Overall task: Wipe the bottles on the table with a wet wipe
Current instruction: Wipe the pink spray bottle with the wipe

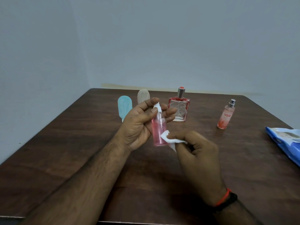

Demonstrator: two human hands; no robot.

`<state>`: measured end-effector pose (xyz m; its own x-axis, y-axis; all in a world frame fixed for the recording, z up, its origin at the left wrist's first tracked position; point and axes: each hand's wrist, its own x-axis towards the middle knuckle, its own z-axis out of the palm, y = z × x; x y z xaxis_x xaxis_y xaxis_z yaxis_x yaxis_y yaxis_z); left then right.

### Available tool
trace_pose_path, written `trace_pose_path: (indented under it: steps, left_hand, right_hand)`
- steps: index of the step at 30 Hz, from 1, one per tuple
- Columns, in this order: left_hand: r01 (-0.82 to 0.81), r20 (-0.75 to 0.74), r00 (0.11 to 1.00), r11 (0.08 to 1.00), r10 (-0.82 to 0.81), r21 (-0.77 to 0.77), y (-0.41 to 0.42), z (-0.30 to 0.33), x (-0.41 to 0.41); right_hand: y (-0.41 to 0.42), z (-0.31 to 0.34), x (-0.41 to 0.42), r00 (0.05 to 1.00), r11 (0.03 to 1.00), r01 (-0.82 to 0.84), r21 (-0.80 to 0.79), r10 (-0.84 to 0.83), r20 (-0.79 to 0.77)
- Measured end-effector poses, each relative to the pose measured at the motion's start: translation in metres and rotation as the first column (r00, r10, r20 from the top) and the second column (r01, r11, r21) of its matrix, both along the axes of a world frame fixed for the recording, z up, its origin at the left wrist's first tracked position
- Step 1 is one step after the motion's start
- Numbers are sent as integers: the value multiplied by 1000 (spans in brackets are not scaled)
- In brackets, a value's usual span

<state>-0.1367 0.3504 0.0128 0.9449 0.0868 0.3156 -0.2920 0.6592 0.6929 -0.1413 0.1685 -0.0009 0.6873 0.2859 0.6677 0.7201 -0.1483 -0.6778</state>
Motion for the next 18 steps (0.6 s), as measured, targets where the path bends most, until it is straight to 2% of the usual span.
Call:
trace_pose_path:
  steps: [5, 8, 12, 18]
  left_hand:
    - [53, 1, 999, 999, -53, -5, -1, 1, 1]
    - [69, -16, 997, 997, -69, -23, -4, 2, 0]
    - [64, -11, 998, 998, -64, -25, -8, 2, 0]
    - [26, 30, 999, 1000, -26, -5, -5, 1, 1]
  right_hand:
    - [0, 11, 12, 983, 992, 34, 121, -12, -183]
    - [15, 20, 16, 979, 989, 19, 150, 12, -204]
    - [24, 16, 11, 983, 995, -5, 104, 24, -180]
    - [4, -9, -5, 959, 988, -81, 130, 113, -261]
